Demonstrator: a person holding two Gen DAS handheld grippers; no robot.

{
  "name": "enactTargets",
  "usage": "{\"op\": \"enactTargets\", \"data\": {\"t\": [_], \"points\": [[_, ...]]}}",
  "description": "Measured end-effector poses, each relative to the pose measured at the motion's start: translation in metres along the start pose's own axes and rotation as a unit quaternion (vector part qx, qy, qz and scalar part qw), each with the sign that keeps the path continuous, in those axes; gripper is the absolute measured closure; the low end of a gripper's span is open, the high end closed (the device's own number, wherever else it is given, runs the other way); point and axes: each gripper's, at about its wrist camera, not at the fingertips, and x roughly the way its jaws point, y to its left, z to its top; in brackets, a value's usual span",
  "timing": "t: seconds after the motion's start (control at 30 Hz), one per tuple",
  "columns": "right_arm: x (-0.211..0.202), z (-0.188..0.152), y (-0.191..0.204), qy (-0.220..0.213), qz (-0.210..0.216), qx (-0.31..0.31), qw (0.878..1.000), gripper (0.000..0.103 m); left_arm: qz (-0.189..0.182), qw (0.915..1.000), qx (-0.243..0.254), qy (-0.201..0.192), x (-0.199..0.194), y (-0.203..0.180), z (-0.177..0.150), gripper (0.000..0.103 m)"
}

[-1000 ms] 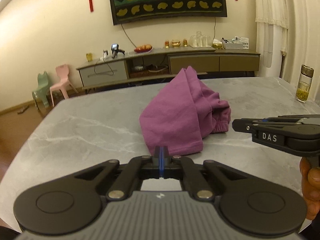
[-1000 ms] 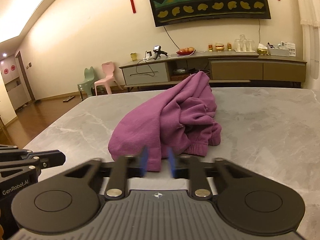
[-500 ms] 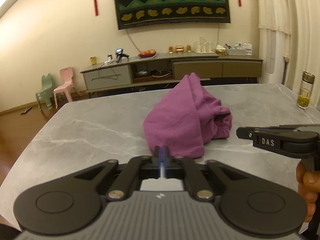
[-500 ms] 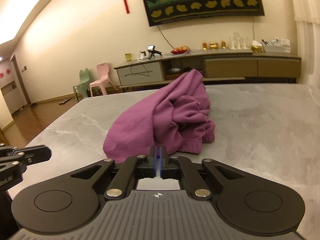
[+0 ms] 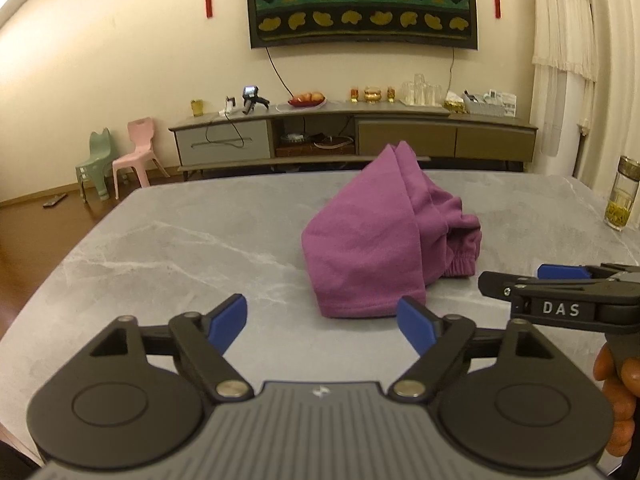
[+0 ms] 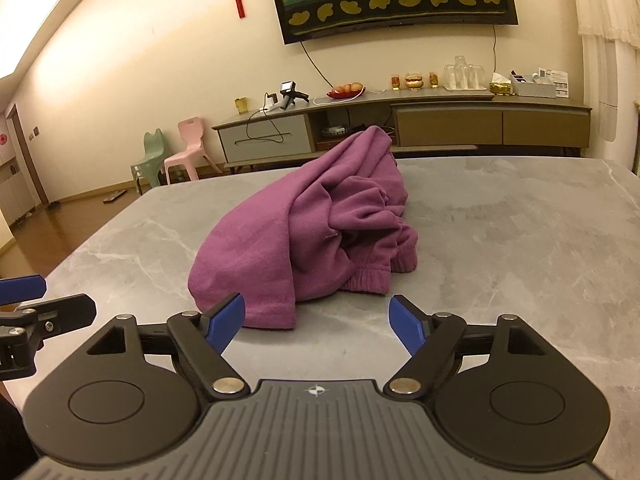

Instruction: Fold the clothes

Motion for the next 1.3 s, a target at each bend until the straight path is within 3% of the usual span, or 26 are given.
{"op": "enactTargets", "data": {"t": [0.17, 0.3, 0.43, 0.6, 0.67, 0.7, 0.77, 0.83, 0.9, 0.97, 1.03, 1.1, 1.13, 1.2, 1.23, 1.3], "points": [[0.011, -0.006, 0.001, 0.013, -0.013, -0.007, 1.0, 0.018, -0.006, 0.9993, 0.029, 0.022, 0.037, 0.011, 0.004, 0.007], [0.026, -0.005, 0.0, 0.015, -0.017, -0.014, 1.0, 0.015, -0.039, 0.9963, 0.057, 0.051, 0.086, 0.027, 0.016, 0.006], [0.053, 0.007, -0.006, 0.018, 0.006, 0.006, 1.0, 0.015, -0.069, 0.9954, -0.014, 0.065, 0.123, 0.061, 0.011, 0.006], [0.109, 0.024, 0.0, 0.045, 0.025, -0.002, 0.999, 0.015, -0.117, 0.9812, -0.123, 0.092, 0.139, 0.107, 0.009, 0.007], [0.14, 0.03, 0.002, 0.058, 0.009, -0.028, 0.998, 0.028, -0.11, 0.9859, -0.106, 0.069, 0.133, 0.117, 0.015, 0.006], [0.154, 0.033, 0.003, 0.072, 0.006, -0.037, 0.997, 0.066, -0.101, 0.9869, -0.109, 0.062, 0.129, 0.123, 0.016, 0.006], [0.158, 0.048, 0.012, 0.072, 0.019, -0.047, 0.996, 0.096, -0.084, 0.9883, -0.117, 0.049, 0.122, 0.135, 0.018, 0.007], [0.148, 0.071, 0.024, 0.046, 0.048, -0.053, 0.996, 0.098, -0.067, 0.9876, -0.139, 0.031, 0.111, 0.15, 0.02, 0.007], [0.112, 0.105, 0.049, -0.015, 0.095, -0.071, 0.993, 0.098, -0.048, 0.9837, -0.173, 0.01, 0.098, 0.166, 0.022, 0.007], [0.089, 0.127, 0.074, -0.046, 0.148, -0.084, 0.984, 0.098, -0.027, 0.9801, -0.196, -0.011, 0.087, 0.179, 0.023, 0.007], [0.081, 0.135, 0.094, -0.041, 0.206, -0.094, 0.973, 0.096, -0.026, 0.979, -0.202, -0.008, 0.086, 0.185, 0.022, 0.007], [0.094, 0.134, 0.095, 0.007, 0.241, -0.113, 0.964, 0.088, -0.039, 0.9789, -0.201, 0.007, 0.088, 0.18, 0.024, 0.007], [0.097, 0.133, 0.082, 0.003, 0.226, -0.104, 0.969, 0.081, -0.051, 0.9792, -0.196, 0.015, 0.087, 0.176, 0.025, 0.007], [0.098, 0.128, 0.04, -0.023, 0.178, -0.059, 0.982, 0.043, -0.072, 0.9815, -0.176, 0.024, 0.085, 0.161, 0.025, 0.007], [0.097, 0.124, 0.013, -0.037, 0.157, -0.023, 0.987, 0.035, -0.079, 0.9831, -0.163, 0.025, 0.086, 0.154, 0.024, 0.007], [0.1, 0.102, -0.04, -0.043, 0.112, 0.037, 0.992, 0.031, -0.092, 0.9872, -0.128, 0.026, 0.089, 0.136, 0.021, 0.007]]}}
